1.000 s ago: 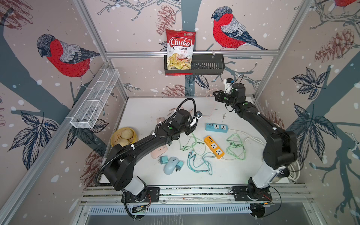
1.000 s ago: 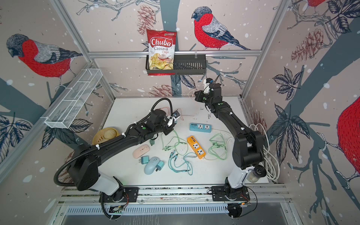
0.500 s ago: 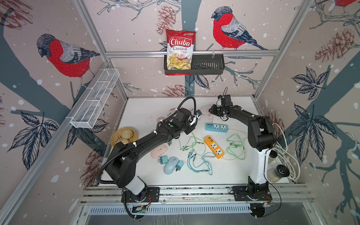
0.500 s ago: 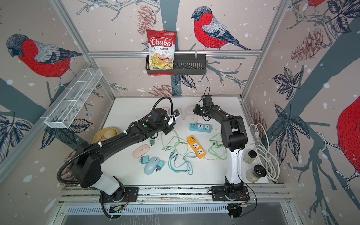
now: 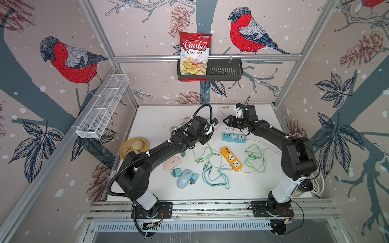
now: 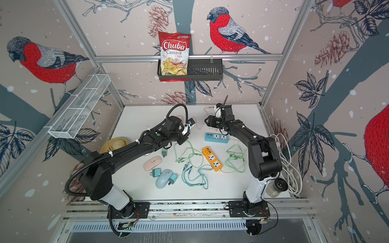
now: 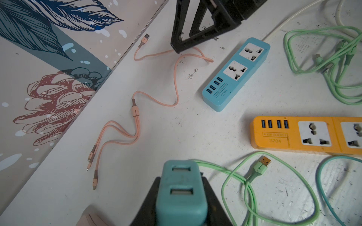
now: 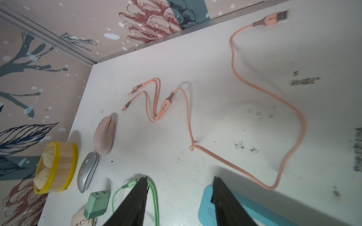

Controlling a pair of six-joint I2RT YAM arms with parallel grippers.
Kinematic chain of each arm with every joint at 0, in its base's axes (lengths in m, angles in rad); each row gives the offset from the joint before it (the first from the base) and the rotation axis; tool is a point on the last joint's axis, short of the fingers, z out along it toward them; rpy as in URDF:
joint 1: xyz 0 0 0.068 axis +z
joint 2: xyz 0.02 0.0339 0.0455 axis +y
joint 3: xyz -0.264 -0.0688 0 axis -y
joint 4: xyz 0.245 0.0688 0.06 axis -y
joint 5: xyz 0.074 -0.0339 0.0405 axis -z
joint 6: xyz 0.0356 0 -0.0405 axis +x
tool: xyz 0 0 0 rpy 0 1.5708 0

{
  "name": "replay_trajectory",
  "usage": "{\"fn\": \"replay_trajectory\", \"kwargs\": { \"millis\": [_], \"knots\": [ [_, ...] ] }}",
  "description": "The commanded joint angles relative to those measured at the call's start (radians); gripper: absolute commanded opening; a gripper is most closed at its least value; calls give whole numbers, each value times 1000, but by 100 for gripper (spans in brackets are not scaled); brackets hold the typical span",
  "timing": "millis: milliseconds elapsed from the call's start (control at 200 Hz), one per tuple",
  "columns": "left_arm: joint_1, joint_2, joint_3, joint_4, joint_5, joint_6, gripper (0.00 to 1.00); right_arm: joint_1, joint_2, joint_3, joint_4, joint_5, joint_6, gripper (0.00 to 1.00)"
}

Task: Unplug the wireless mouse
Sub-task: Place the plug at the center of the board.

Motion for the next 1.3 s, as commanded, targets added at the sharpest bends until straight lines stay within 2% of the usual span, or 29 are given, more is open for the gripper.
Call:
{"fn": "replay_trajectory", "kwargs": {
  "millis": [0,115,180,310,375,530,585,781,836,866,936,991,1001,1061,1186,1246,1296],
  "knots": [
    [4,8,13,-15,6,-6,0,13,64,41,-20,-113,-23,56],
    [6,12,5,-6,6,-8,0,13,153,104,-28,-118,5,56],
    [21,24,-7,19,30,-17,0,3,198,153,-38,-78,13,56],
    [138,128,27,43,235,-125,0,-14,213,218,-55,32,9,56],
    [195,210,98,-11,331,-182,0,-13,168,198,-45,37,8,56],
    [281,404,222,-91,614,-266,0,-2,-19,30,-10,81,-22,57],
    [301,475,279,-139,639,-296,8,-3,-100,-41,-5,101,-32,57],
    [347,583,323,-129,569,-351,12,-5,-410,-283,-4,187,-48,58],
    [349,586,320,-120,552,-354,17,-6,-496,-333,-18,242,-59,58],
    [349,586,315,-116,541,-356,26,-9,-538,-358,-25,276,-65,60],
    [349,574,299,-96,523,-364,57,-22,-642,-406,-39,374,-75,71],
    [349,550,274,-65,512,-370,92,-36,-706,-440,-35,453,-68,78],
    [349,544,269,-58,511,-372,96,-38,-718,-447,-32,468,-68,81],
    [349,499,232,-21,487,-388,97,-47,-776,-486,-3,544,-54,100],
    [349,368,162,36,347,-418,97,-64,-839,-523,36,705,-23,100],
    [349,256,94,105,243,-450,97,-74,-851,-567,85,811,-17,100],
    [350,154,27,172,164,-478,97,-83,-863,-610,141,842,-38,100]
  ]
}}
